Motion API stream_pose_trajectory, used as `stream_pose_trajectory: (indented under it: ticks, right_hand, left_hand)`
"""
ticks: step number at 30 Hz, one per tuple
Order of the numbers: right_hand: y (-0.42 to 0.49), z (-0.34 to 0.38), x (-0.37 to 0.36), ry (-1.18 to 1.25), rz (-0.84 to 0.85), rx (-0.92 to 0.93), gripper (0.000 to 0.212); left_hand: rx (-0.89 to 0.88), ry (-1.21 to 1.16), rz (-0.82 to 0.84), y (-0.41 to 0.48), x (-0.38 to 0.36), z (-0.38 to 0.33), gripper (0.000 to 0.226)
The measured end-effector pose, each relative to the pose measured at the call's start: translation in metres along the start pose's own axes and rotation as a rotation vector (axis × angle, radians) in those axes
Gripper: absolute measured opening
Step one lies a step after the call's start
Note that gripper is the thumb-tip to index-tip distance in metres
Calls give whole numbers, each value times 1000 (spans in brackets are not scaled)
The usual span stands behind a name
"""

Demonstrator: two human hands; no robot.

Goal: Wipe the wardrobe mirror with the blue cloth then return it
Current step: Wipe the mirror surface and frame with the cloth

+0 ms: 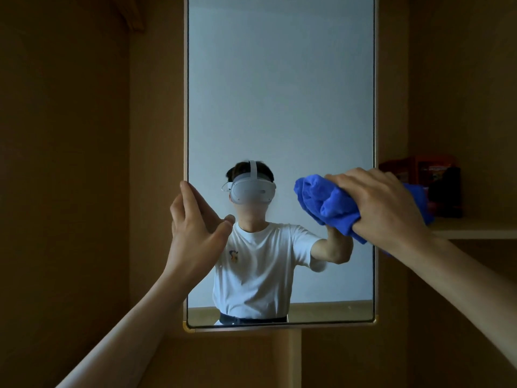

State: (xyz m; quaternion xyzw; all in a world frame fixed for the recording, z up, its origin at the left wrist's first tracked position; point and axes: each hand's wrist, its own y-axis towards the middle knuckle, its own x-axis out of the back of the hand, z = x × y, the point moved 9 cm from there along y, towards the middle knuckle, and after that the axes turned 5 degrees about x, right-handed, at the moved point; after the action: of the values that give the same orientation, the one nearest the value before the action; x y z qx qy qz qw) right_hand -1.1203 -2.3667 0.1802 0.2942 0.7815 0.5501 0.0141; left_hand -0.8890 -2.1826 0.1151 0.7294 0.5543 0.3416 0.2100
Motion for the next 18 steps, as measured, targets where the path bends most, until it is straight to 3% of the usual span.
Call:
stream_pose_trajectory:
  ticks: [6, 9, 18]
  right_hand:
    - [-3, 9, 3, -49, 44, 47, 56]
    - [13, 3, 14, -75, 17, 65, 49]
    - [24, -14, 18, -16, -42, -96, 33]
  left_hand:
    - [4, -14, 6, 0, -1, -4, 109]
    - [6, -15, 13, -1, 0, -5, 109]
    - [5, -33, 11, -4, -2, -5, 109]
